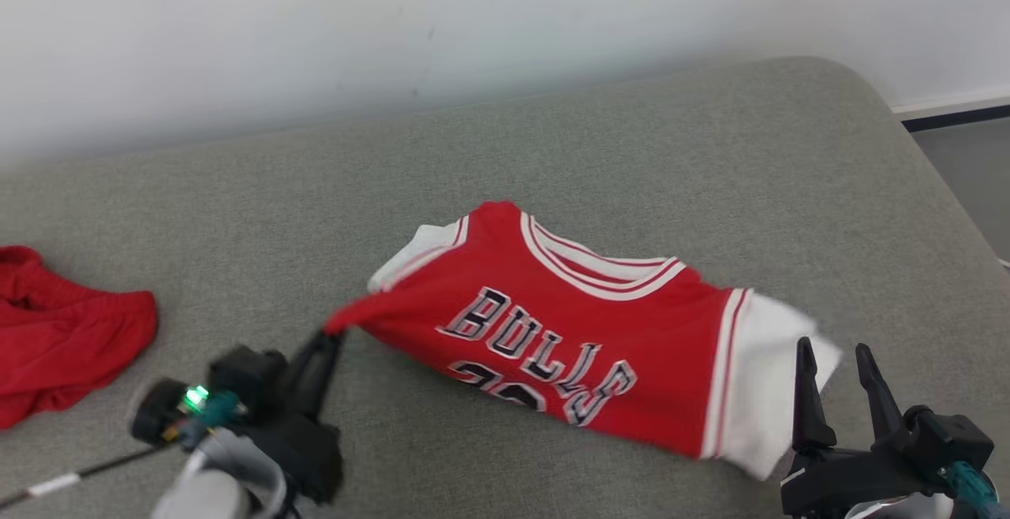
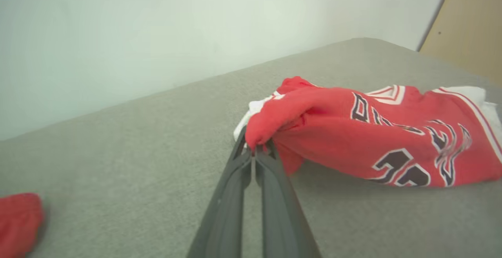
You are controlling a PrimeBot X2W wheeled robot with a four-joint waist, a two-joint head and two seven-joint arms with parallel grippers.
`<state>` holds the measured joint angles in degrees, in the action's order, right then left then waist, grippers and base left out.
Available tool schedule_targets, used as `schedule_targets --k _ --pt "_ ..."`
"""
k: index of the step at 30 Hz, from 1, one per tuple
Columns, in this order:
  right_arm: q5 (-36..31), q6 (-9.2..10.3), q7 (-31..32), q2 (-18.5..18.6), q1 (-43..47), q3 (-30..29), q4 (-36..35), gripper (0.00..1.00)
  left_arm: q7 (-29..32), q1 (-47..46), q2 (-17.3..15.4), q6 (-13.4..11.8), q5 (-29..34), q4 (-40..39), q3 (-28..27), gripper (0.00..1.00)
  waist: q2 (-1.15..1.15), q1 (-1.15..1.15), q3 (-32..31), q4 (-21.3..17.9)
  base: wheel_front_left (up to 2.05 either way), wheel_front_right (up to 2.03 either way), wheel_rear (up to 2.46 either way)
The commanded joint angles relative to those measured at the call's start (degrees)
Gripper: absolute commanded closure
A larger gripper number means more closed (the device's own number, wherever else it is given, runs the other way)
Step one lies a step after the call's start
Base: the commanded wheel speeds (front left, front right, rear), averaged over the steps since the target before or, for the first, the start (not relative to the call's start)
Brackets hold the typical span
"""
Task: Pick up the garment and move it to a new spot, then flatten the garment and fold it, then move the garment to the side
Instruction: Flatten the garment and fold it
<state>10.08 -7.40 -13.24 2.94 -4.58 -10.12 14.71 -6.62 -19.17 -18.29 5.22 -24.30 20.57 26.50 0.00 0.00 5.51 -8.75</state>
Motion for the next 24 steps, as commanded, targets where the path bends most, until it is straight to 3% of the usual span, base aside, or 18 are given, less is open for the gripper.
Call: schedule_targets --k 1,9,13,14,24 --pt "0.4 -0.18 -0.45 -0.11 0.19 0.35 0.35 0.0 0.63 -1.82 -2.21 -0.7 0.49 -2.02 -1.3 1.0 0.0 0.0 -0.03 0.42 0.0 0.0 0.0" --pt "1.07 -0.18 -0.95 -0.09 -1.34 1.64 2.02 0.0 6.93 -6.94 -9.75 -1.0 0.44 -6.97 -4.87 1.0 0.0 0.0 1.16 -1.5 0.0 0.0 0.0" --pt "1.35 -0.18 -1.14 -0.1 -1.71 1.68 3.01 0.0 7.03 -7.73 -10.42 -1.72 0.3 -5.82 -5.45 1.0 0.0 0.0 1.45 -2.71 0.0 0.0 0.0" --pt "1.31 -0.18 -1.23 -0.11 -1.72 1.65 3.16 0.0 6.38 -7.56 -10.05 -2.21 0.12 -5.63 -5.75 0.0 0.0 0.0 1.4 -2.8 0.0 0.0 0.0" --pt "-0.92 -0.18 0.1 -0.12 -2.41 1.73 2.49 0.0 -5.29 -1.97 -6.61 -7.97 -1.26 -10.11 -10.3 0.0 0.0 0.0 -0.94 1.06 0.0 0.0 0.0"
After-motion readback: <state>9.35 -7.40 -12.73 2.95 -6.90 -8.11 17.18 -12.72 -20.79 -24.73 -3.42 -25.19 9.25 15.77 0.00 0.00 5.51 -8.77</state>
